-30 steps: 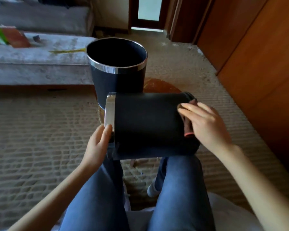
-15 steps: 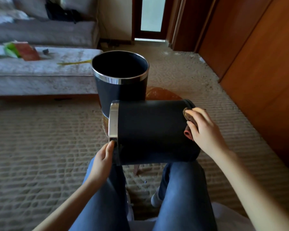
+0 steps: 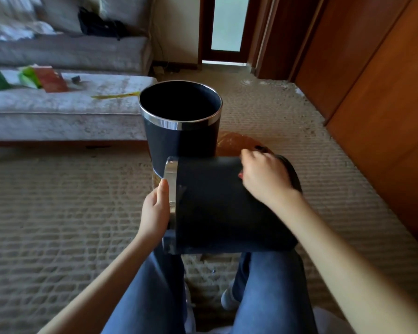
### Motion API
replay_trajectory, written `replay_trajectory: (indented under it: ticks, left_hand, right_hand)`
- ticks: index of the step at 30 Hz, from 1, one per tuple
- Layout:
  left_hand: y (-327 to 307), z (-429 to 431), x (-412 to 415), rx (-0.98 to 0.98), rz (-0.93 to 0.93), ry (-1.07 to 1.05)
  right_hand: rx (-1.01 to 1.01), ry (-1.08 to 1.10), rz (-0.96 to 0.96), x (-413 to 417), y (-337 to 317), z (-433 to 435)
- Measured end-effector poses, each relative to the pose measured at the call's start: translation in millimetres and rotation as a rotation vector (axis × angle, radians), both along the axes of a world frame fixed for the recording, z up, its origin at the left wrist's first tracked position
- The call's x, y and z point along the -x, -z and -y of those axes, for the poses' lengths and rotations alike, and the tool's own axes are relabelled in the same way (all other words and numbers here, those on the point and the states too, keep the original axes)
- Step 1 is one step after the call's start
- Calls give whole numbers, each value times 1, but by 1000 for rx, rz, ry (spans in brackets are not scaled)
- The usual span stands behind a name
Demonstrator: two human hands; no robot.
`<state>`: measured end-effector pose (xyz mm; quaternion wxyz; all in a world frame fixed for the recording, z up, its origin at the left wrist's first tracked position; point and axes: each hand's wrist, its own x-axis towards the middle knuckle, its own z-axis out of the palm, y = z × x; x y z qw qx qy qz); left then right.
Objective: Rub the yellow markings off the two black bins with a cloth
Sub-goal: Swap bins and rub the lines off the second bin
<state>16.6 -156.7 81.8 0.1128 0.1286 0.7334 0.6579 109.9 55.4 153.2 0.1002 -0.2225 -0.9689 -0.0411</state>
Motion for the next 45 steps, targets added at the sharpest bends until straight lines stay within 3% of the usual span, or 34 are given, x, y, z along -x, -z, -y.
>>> replay_trajectory:
  ticks: [7,11,13,18,22,28,31,36,40,45]
  left_hand:
    - [6,-6,13,-84,16,20]
    - [11,-3,16,-174,137,87]
    - [12,-5,15,-135,112,36]
    - [9,-7,13,-100,95,-6]
    - [11,-9,15,-109,121,2]
    - [7,-14,20,-124,172,-25]
    - [1,-9,17,-93,169,24]
    - [24,23,-10,35,-22,130]
    - [66,49,-32,190,-96,128]
    - [60,41,-33,167,-74,113]
  right_hand:
    - [40,-282,-405,43,57,135]
    - [-89,-401,-413,-3,81,126]
    - [-89,-354,-399,-27,75,90]
    - [-139,52,-349,-84,55,-19]
    - [-68,81,-463,-65,60,0]
    - [14,-310,-483,-7,83,123]
    - [-42,-427,-396,-29,82,105]
    - [-108,-60,-470,-96,62,-5]
    - [114,65,-516,-118,57,-27]
    - [360,187,-579,-101,54,-26]
